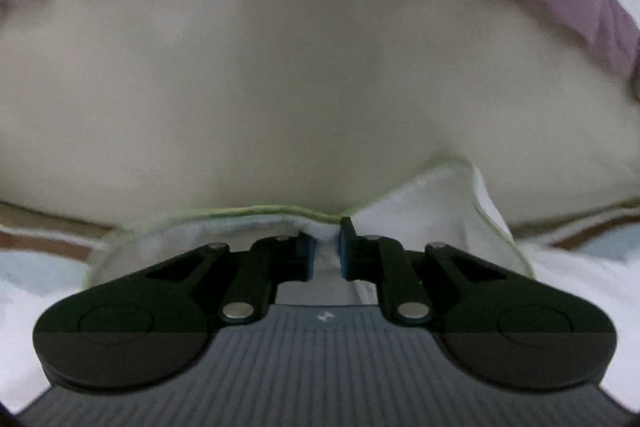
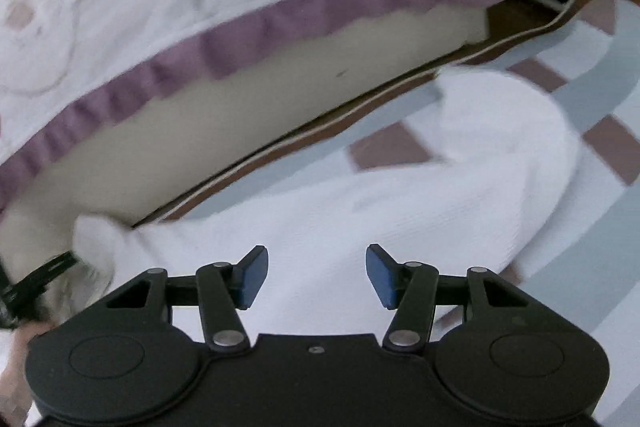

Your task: Fold clothes

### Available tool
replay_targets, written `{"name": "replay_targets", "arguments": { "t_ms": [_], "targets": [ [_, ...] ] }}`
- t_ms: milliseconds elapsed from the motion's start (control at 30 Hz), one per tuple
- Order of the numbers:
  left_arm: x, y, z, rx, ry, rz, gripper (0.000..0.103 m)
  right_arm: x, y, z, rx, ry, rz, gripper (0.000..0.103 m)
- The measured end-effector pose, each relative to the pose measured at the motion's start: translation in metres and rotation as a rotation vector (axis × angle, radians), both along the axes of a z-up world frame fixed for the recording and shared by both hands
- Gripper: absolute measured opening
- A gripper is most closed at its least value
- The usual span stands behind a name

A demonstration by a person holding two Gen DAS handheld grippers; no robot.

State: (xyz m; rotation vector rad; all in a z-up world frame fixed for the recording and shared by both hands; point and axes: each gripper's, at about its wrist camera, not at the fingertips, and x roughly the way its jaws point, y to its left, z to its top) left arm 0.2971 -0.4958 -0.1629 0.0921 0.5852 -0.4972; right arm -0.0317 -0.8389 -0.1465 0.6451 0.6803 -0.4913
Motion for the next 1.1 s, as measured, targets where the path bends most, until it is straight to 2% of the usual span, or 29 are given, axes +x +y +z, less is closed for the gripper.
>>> {"name": "replay_targets", "arguments": {
  "t_ms": [33,100,167,233,267,333,367,433,500,567,667,700,733,800,867,1000,1033,1067,1100],
  "targets": [
    [-0.003,0.001,0.003,-0.012,-0.02,0.018,0.014,0.0,-0.004,-0.001,-0.018,0.0,-0.017,0.06],
    [-0.008,-0.006,0.007,0.027,-0.046,0.062,0.016,-0.005,-0.015,0.001,-0.054,0.007,-0.067,0.06],
    [-0.015,-0.016,0.012,0.074,-0.042,0.048,0.025,-0.011,-0.028,0.001,-0.073,0.004,-0.127,0.06],
    [-0.032,-0.015,0.029,0.022,-0.012,-0.056,0.039,-0.017,-0.041,0.002,-0.092,0.0,-0.187,0.06],
    [-0.047,-0.01,0.037,-0.053,-0.028,-0.11,0.046,-0.029,-0.048,0.005,-0.093,-0.028,-0.24,0.06],
    [-0.078,-0.001,0.053,-0.175,-0.063,-0.192,0.077,-0.053,-0.063,0.01,-0.096,-0.084,-0.348,0.06],
    [-0.092,0.002,0.06,-0.22,-0.075,-0.224,0.081,-0.065,-0.071,0.012,-0.076,-0.127,-0.388,0.06],
    [-0.11,-0.005,0.065,-0.243,-0.039,-0.281,0.082,-0.085,-0.094,0.004,-0.005,-0.167,-0.458,0.06],
    [-0.121,-0.029,0.057,-0.225,0.049,-0.338,0.082,-0.098,-0.111,-0.01,0.057,-0.161,-0.511,0.06],
    [-0.126,-0.064,0.042,-0.187,0.141,-0.382,0.079,-0.11,-0.125,-0.024,0.121,-0.155,-0.563,0.06],
    [-0.162,-0.093,0.026,-0.13,0.21,-0.455,0.065,-0.122,-0.136,-0.041,0.226,-0.194,-0.612,0.06],
    [-0.173,-0.109,0.019,-0.107,0.208,-0.491,0.052,-0.125,-0.14,-0.047,0.262,-0.215,-0.623,0.06],
    [-0.185,-0.125,0.012,-0.081,0.206,-0.53,0.032,-0.128,-0.143,-0.053,0.297,-0.237,-0.634,0.06],
    [-0.21,-0.148,0.002,-0.017,0.214,-0.604,0.001,-0.132,-0.147,-0.061,0.353,-0.276,-0.641,0.06],
    [-0.235,-0.167,-0.004,0.044,0.228,-0.655,0.001,-0.124,-0.153,-0.068,0.357,-0.298,-0.628,0.06],
    [-0.265,-0.19,-0.013,0.11,0.245,-0.694,0.002,-0.097,-0.163,-0.07,0.316,-0.309,-0.583,0.062],
    [-0.268,-0.193,-0.016,0.105,0.267,-0.695,0.002,-0.091,-0.163,-0.07,0.297,-0.313,-0.545,0.062],
    [-0.267,-0.198,-0.018,0.102,0.285,-0.686,0.002,-0.085,-0.162,-0.07,0.278,-0.317,-0.506,0.056],
    [-0.267,-0.202,-0.019,0.1,0.303,-0.678,0.002,-0.079,-0.162,-0.071,0.259,-0.32,-0.467,0.04]
  ]
}}
